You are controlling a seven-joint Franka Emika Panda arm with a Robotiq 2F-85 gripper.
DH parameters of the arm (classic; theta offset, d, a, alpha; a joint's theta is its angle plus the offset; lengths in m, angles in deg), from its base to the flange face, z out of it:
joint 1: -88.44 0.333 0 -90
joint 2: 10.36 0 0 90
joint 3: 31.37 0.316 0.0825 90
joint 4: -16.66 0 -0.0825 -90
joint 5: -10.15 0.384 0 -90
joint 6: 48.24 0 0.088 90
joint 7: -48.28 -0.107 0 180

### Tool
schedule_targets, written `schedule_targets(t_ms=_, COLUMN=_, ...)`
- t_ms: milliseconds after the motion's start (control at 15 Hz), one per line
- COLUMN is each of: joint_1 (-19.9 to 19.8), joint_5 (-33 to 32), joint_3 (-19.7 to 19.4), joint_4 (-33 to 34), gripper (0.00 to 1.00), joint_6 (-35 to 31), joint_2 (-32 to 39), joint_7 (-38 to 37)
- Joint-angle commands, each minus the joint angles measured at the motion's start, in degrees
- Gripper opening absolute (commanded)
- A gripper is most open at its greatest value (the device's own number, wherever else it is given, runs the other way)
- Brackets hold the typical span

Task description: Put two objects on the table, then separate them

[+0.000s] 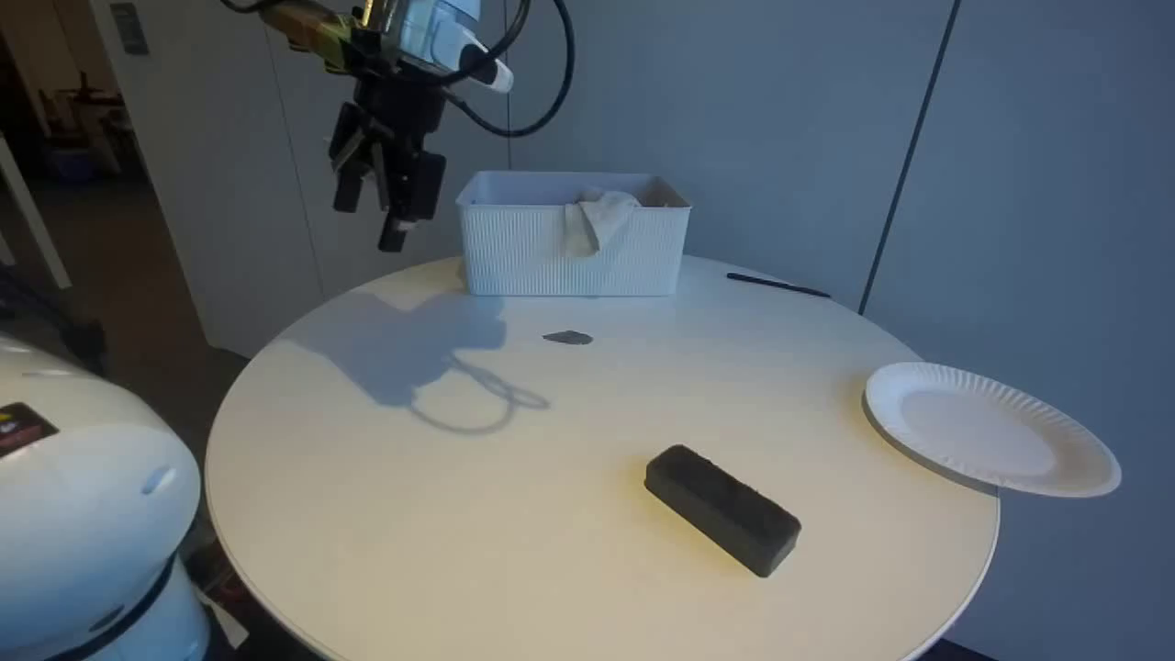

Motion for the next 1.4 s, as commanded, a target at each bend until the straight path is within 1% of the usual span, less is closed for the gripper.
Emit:
schedule_targets(t_ms=0, joint_1=-1.7, joint_5=0.6, joint_3=1.3, joint_4=0.3, gripper=1.0, joint_6=0.3, joint_2=0.1, joint_7=0.8)
schedule_targets(t_ms=600, joint_1=-1.7, joint_5=0.6, joint_3=1.3, joint_4=0.7, gripper=1.0, joint_6=0.3, joint_2=0.0, joint_7=0.8)
schedule_targets(t_ms=667, joint_1=-1.8, joint_5=-0.2, joint_3=1.6, joint_4=0.9, gripper=1.0, joint_6=-0.1, joint_2=-0.1, joint_7=0.8)
schedule_targets(t_ms=800, joint_1=-0.4, joint_5=-1.2, joint_3=3.6, joint_4=1.9, gripper=1.0, joint_6=-0.7, joint_2=-1.1, joint_7=2.2)
schedule_targets(t_ms=867, joint_1=1.2, joint_5=-0.7, joint_3=4.9, joint_4=1.9, gripper=1.0, joint_6=-0.4, joint_2=-1.8, joint_7=3.9)
schedule_targets(t_ms=933, joint_1=1.7, joint_5=-1.2, joint_3=5.2, joint_4=2.5, gripper=1.0, joint_6=-0.2, joint_2=-1.3, joint_7=6.1)
schedule_targets(t_ms=1067, joint_1=3.2, joint_5=-2.3, joint_3=7.8, joint_4=4.6, gripper=1.0, joint_6=-1.6, joint_2=1.6, joint_7=8.1)
schedule_targets(t_ms=1333, joint_1=6.2, joint_5=-6.0, joint_3=12.1, joint_4=11.0, gripper=1.0, joint_6=-9.0, joint_2=9.3, joint_7=11.1)
